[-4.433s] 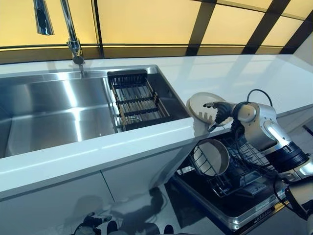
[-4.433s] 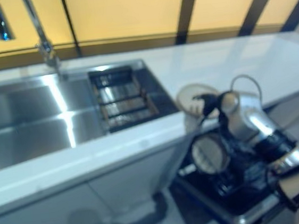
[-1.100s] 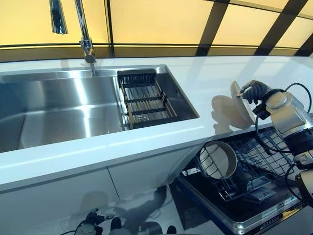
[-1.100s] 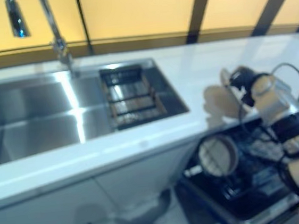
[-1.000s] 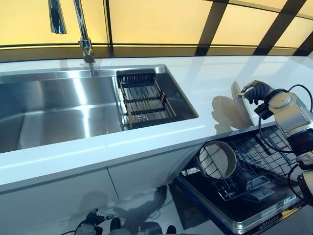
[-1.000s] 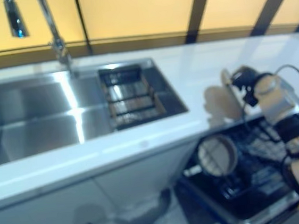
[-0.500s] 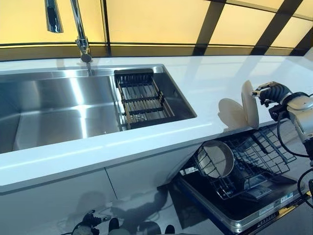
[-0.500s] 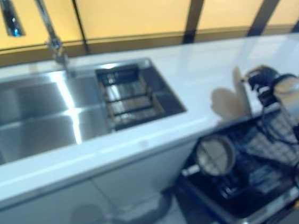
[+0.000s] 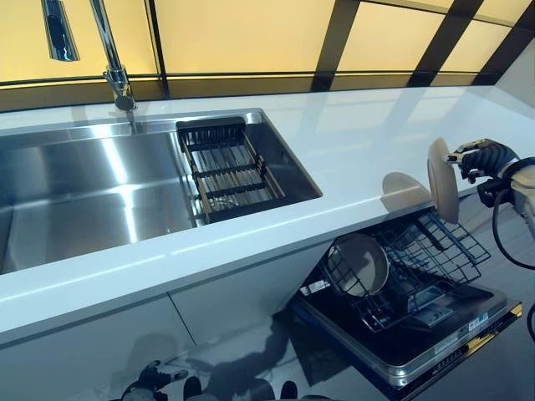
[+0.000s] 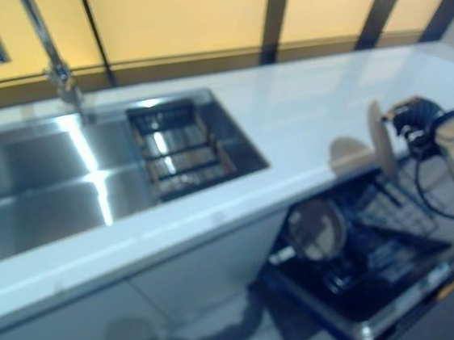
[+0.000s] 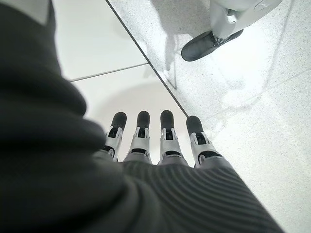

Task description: Take plates into dishwasher

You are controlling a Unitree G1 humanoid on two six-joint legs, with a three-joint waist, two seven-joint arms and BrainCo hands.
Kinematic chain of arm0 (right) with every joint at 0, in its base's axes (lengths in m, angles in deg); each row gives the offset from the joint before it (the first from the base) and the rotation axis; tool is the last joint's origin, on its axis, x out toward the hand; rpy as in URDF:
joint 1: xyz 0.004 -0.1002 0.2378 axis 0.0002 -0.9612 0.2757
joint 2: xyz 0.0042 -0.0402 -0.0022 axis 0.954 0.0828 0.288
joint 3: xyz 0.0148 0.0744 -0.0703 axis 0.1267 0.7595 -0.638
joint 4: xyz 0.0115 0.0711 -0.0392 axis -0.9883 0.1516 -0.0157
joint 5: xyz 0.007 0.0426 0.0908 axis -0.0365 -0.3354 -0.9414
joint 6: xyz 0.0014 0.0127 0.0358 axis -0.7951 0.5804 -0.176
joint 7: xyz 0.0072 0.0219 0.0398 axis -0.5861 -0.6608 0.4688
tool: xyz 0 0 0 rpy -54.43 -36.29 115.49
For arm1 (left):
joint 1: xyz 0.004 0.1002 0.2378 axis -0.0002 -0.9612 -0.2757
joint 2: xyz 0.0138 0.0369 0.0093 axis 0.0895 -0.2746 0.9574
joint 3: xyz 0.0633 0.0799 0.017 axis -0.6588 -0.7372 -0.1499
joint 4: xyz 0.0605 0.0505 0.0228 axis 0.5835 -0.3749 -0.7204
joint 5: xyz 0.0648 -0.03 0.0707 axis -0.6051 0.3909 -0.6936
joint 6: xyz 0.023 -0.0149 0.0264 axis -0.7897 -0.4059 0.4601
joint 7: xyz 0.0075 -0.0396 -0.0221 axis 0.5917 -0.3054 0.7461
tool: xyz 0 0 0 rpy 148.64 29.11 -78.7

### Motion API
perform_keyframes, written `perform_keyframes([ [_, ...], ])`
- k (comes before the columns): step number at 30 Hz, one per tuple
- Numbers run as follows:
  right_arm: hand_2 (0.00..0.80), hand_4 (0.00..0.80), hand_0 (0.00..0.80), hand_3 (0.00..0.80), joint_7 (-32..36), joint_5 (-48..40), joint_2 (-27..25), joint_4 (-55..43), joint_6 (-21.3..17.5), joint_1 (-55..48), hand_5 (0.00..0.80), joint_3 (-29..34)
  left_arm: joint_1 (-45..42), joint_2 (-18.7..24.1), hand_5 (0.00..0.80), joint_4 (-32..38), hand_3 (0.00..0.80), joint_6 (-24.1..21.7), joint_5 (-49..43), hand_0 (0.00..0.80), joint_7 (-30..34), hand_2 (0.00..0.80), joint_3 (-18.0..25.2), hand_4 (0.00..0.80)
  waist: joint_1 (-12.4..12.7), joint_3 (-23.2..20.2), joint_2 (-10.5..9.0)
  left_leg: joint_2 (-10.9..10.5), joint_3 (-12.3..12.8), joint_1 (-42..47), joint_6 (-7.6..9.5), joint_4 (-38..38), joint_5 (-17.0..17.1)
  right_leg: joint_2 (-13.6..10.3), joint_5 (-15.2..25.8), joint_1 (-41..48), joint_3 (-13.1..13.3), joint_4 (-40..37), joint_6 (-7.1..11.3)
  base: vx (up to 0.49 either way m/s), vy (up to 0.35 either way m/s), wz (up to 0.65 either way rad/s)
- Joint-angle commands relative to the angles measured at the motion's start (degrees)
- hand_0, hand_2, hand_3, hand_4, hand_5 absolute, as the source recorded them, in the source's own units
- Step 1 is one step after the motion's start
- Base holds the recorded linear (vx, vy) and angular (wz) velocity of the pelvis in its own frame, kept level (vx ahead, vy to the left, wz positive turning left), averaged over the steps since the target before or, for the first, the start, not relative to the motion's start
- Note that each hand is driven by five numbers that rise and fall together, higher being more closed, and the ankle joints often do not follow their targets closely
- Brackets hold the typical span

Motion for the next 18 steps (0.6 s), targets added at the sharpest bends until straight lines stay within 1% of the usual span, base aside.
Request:
perform_keyframes([
  [1,0.800,0.800,0.800,0.800,0.7,-1.9,-4.5,0.7,-3.2,3.8,0.800,1.9,2.5,1.6,0.000,-3.0,0.000,-1.5,-1.6,0.000,-0.4,0.000,-0.9,0.000,1.3,-0.1,-0.97,0.1,-0.9,2.4,1.36,-0.1,-5.0,-2.3,-1.9,0.3,-0.7,2.6,3.46,0.000,0.000,0.00],
  [7,0.800,0.800,0.800,0.800,4.7,-4.5,-4.2,0.8,-1.6,1.6,0.800,3.1,2.4,1.6,0.000,-3.0,0.000,-1.6,-1.8,0.000,-0.2,0.000,-0.6,0.000,1.0,-0.3,-0.97,0.1,-0.9,2.6,1.43,-0.1,-5.1,-2.2,-2.1,0.3,-0.6,2.8,3.30,0.000,0.000,0.00],
  [10,0.800,0.800,0.800,0.800,7.6,-8.0,-3.6,1.9,-0.7,-0.6,0.800,4.4,2.4,1.6,0.000,-3.1,0.000,-1.6,-1.9,0.000,-0.1,0.000,-0.3,0.000,0.9,-0.3,-1.03,0.1,-0.9,2.6,1.45,-0.1,-5.2,-2.2,-2.1,0.4,-0.5,2.9,3.26,0.000,0.000,0.00],
  [12,0.800,0.800,0.800,0.800,8.5,-8.6,-3.4,1.7,-0.2,-1.6,0.800,5.2,2.4,1.8,0.000,-3.1,0.000,-1.6,-1.9,0.000,0.0,0.000,-0.1,0.000,0.9,-0.3,-1.04,0.1,-0.8,2.6,1.43,0.0,-5.2,-2.2,-2.2,0.4,-0.5,3.0,3.26,0.000,0.000,0.00],
  [13,0.800,0.800,0.800,0.800,9.8,-9.2,-3.2,1.9,-0.4,-3.0,0.800,6.1,2.4,1.7,0.000,-3.3,0.000,-1.6,-1.9,0.000,-0.1,0.000,0.0,0.000,0.7,-0.3,-1.11,0.2,-0.8,2.7,1.45,0.0,-5.2,-2.2,-2.2,0.4,-0.4,3.0,3.24,0.000,0.000,0.00],
  [18,0.800,0.800,0.800,0.800,12.1,-10.0,-2.7,2.9,-1.0,-6.3,0.800,8.0,2.3,1.8,0.000,-3.5,0.000,-1.8,-2.2,0.000,0.0,0.000,0.4,0.000,0.6,-0.2,-1.03,0.2,-0.8,2.7,1.46,0.0,-5.3,-2.1,-2.3,0.3,-0.4,3.1,3.23,0.000,0.000,0.00],
])
